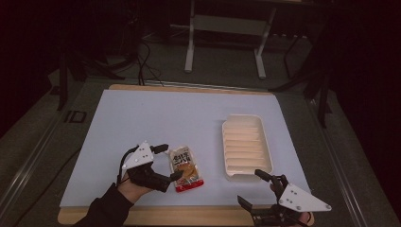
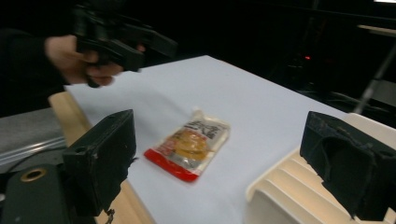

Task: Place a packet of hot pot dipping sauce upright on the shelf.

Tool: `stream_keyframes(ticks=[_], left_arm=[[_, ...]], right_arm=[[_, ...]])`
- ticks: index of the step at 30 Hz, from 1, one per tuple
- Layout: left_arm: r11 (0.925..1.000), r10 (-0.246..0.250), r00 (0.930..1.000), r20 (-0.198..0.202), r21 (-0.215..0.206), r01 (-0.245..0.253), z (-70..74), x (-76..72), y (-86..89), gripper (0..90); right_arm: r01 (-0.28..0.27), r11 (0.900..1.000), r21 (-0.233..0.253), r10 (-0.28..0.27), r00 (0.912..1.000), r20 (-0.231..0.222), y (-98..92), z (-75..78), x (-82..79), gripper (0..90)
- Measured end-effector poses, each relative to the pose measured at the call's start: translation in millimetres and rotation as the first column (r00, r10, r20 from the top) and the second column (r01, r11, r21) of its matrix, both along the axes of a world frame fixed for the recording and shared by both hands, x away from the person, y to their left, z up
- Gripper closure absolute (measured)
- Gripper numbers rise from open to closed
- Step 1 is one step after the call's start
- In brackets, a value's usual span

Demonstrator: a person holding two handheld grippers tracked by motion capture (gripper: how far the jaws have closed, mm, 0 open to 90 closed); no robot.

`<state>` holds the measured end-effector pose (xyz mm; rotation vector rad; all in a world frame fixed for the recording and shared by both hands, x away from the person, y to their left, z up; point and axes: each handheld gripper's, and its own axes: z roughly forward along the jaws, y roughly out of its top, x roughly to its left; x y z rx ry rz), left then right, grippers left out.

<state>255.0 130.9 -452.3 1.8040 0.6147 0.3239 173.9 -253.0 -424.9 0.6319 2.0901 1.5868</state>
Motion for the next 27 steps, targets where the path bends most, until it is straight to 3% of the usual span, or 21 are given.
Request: stream_keyframes(ticks=[13,19,20,24,27], left_arm=[[0.9989,0.022,0.9993,-0.031,0.043,-0.021,-15.8,33.9,-8.0,3.8],[0.9977,0.027,0.9979,-0.06,0.063,-0.023,-28.2,49.1,-11.3,3.9],[0.9974,0.028,0.9963,-0.081,0.068,-0.022,-35.3,54.9,-11.5,5.2],[0.996,0.031,0.9954,-0.091,0.086,-0.023,-43.1,59.2,-10.7,6.6],[0.9951,0.027,0.9945,-0.101,0.097,-0.017,-51.3,65.0,-8.2,12.3]], right_arm=[[-0.003,1.0,-0.017,0.003,1.0,0.005,2.9,-1.8,-0.6,10.7],[-0.008,1.0,-0.026,0.008,1.0,0.0,3.3,-2.9,-0.4,10.7],[-0.009,1.0,-0.028,0.008,1.0,-0.005,3.3,-3.7,0.4,10.7],[-0.011,1.0,-0.027,0.011,0.9999,-0.008,3.0,-4.4,0.6,10.7],[-0.012,1.0,-0.019,0.012,0.9998,-0.016,2.6,-5.3,1.6,10.8]])
